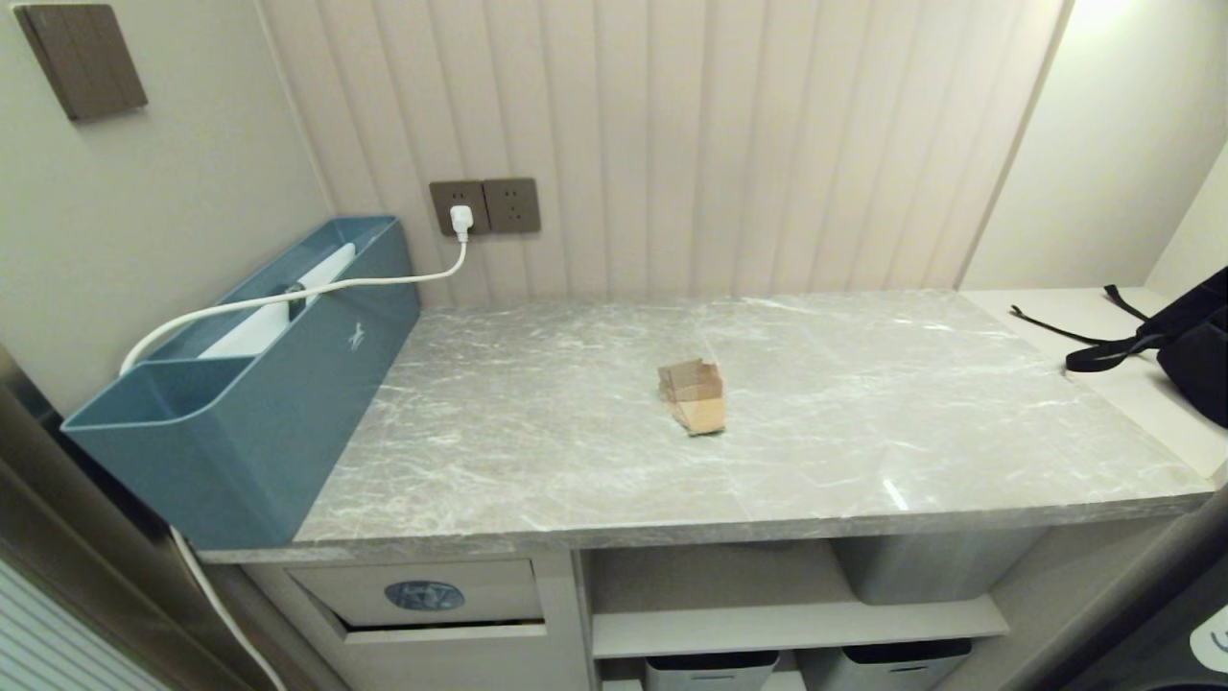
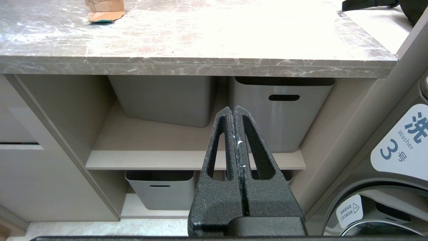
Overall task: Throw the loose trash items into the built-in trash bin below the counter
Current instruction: Pick up the garbage
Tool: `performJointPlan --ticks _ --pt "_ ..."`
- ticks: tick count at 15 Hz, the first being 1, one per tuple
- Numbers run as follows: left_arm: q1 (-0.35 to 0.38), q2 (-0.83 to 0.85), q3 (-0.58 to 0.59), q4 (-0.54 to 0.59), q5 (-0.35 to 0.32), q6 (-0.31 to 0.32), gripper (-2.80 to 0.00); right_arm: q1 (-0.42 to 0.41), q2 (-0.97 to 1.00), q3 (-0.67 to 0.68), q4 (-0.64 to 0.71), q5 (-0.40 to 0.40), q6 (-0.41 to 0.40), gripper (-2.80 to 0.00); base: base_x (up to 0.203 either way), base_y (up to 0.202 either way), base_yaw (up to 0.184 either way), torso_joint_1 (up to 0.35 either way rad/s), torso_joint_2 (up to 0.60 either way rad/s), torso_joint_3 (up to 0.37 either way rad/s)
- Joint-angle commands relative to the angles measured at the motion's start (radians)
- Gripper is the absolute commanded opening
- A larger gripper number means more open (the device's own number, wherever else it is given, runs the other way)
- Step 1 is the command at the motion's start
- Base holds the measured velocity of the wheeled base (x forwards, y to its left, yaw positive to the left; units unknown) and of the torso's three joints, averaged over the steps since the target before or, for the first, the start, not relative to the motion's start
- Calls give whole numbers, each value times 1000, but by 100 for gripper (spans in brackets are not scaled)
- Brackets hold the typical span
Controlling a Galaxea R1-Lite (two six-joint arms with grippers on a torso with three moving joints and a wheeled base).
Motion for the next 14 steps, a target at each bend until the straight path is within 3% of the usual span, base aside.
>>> performJointPlan --ticks 1,6,8,11,14 --pt "0 -2 0 1 0 1 -280 0 -2 0 0 1 -1 -280 0 0 0 0 0 0" --pt "0 -2 0 -4 6 -11 -280 0 -2 0 0 -1 9 -280 0 0 0 0 0 0" --pt "0 -2 0 -2 3 -10 -280 0 -1 -7 -2 11 -31 -280 0 0 0 0 0 0" --pt "0 -2 0 -4 4 -10 -280 1 122 -178 -5 56 -43 -280 0 0 0 0 0 0" --pt "0 -2 0 -4 6 -16 -280 2 519 -432 -67 130 -42 -280 0 0 0 0 0 0"
